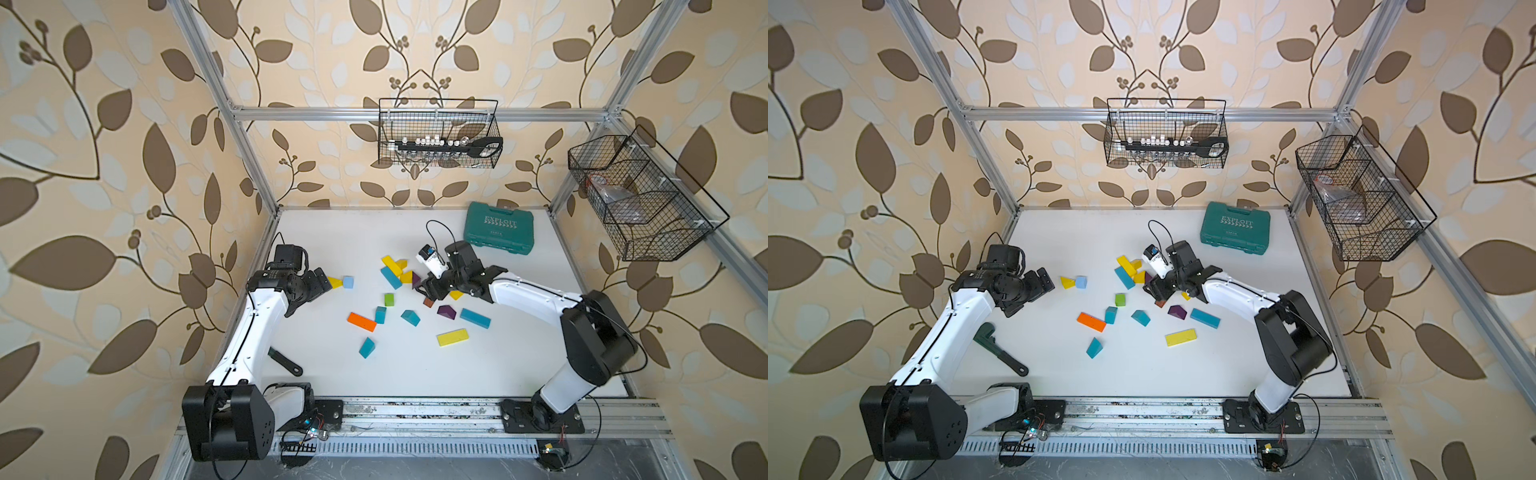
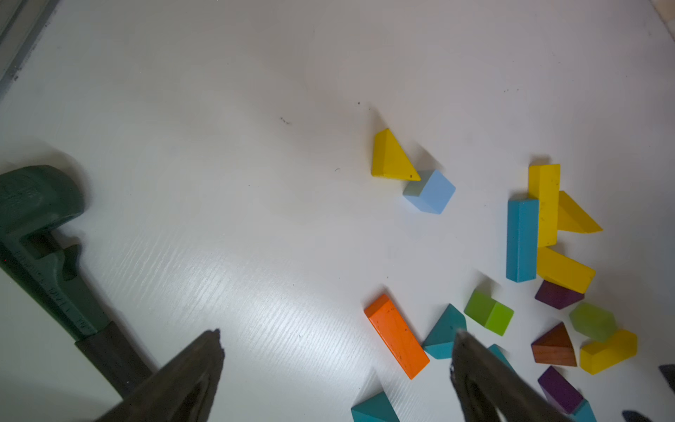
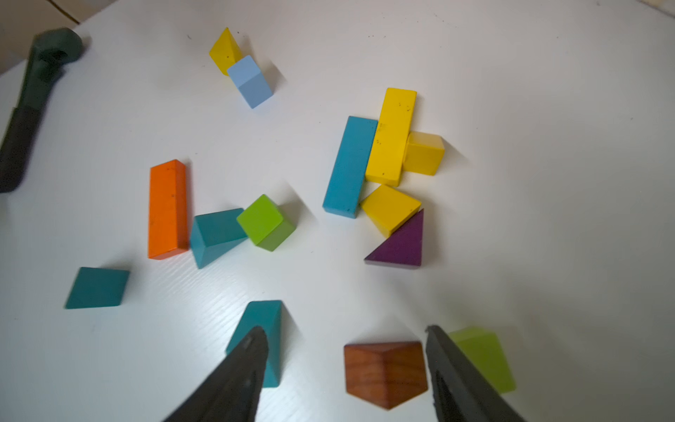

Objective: Assemble a small pinwheel with building blocks
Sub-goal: Pick up the building block from the center of the board.

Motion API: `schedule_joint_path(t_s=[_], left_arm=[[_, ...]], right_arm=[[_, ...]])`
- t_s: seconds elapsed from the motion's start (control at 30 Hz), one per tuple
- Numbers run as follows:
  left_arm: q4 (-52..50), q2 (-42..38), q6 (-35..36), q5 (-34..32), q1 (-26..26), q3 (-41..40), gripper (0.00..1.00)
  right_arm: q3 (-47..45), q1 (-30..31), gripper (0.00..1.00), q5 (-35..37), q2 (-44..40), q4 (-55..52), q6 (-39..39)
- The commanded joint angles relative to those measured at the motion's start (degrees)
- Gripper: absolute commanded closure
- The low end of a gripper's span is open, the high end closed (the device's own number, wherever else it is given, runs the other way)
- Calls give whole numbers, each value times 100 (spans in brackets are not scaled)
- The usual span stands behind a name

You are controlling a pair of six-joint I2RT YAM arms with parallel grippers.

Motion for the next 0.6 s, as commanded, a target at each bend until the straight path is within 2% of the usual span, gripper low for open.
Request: schedule_joint_path(t_s=[0.0,0.13,0.2,0.4,0.57], left_arm=[[483,-215,55,220,-23,-150,1],[412,-234,26,168,-23,-105,1],[399,-229,30,203,-23,-94,1],[438,-101,50,394,-23,-94,1],[471,-4,59,469,-23,-101,1]], right_arm=[[648,-95,28,-624,542,-446,-1307],[1274,-95,24,-1008,1084,-849,-2353],[1598,-111,23,-931,1428,-1021,-2748],[2780,-160,23,-771,2437,-1733,-3245],[3463,-170,27,-628,2935,-2255,-3558]])
